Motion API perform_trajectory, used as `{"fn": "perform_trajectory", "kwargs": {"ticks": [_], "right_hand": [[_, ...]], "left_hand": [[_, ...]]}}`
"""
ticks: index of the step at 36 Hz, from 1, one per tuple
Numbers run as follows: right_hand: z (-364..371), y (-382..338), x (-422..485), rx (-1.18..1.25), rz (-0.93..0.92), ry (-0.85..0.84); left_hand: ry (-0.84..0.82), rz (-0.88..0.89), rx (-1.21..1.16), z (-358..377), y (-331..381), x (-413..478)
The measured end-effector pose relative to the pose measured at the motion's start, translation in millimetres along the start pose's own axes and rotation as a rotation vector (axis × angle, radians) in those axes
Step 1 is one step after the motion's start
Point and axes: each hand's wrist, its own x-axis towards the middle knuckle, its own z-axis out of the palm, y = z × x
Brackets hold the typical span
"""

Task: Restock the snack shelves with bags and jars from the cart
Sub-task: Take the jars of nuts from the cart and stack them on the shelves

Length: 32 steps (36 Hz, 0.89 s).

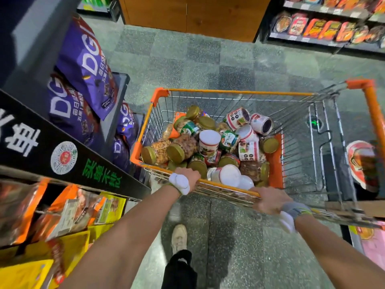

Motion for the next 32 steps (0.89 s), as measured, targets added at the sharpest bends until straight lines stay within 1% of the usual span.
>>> {"fn": "perform_trajectory", "kwargs": {"ticks": [3, 9, 12, 14, 18, 25, 28, 32], "right_hand": [[13.2, 0.1, -9.4, -0.012, 0.001, 0.047], [39.7, 9.5, -27.3, -0.026, 0.009, 0.076], [56.8, 18.8, -43.2, 0.008, 0.001, 0.080], [70.8, 28.0, -56.1, 0.023, -0.017, 0.078], [98.5, 44.4, -73.3, 0.035, -0.032, 0.077], [151.0, 79.2, -113.3, 0.034, 0.003, 0.130], [170.5, 92.7, -125.6, 0.010, 0.011, 0.157], [201.9, 111.6, -145.9, 0.038, 0.061, 0.154]], "left_hand": [[0.011, 0.001, 0.010, 8.3, 8.7, -4.9], [0.002, -0.020, 0.063, 16.1, 32.0, -12.5], [0.043, -0.015, 0.084, 24.1, 50.5, -19.8], [0.080, -0.014, 0.095, 28.3, 68.1, -26.8], [0.090, -0.029, 0.114, 37.1, 99.1, -41.1], [0.066, -0.026, 0.091, 64.3, 161.3, -64.7], [0.099, -0.019, 0.101, 77.5, 183.6, -74.8], [0.092, -0.036, 0.069, 94.4, 220.4, -91.7]]}}
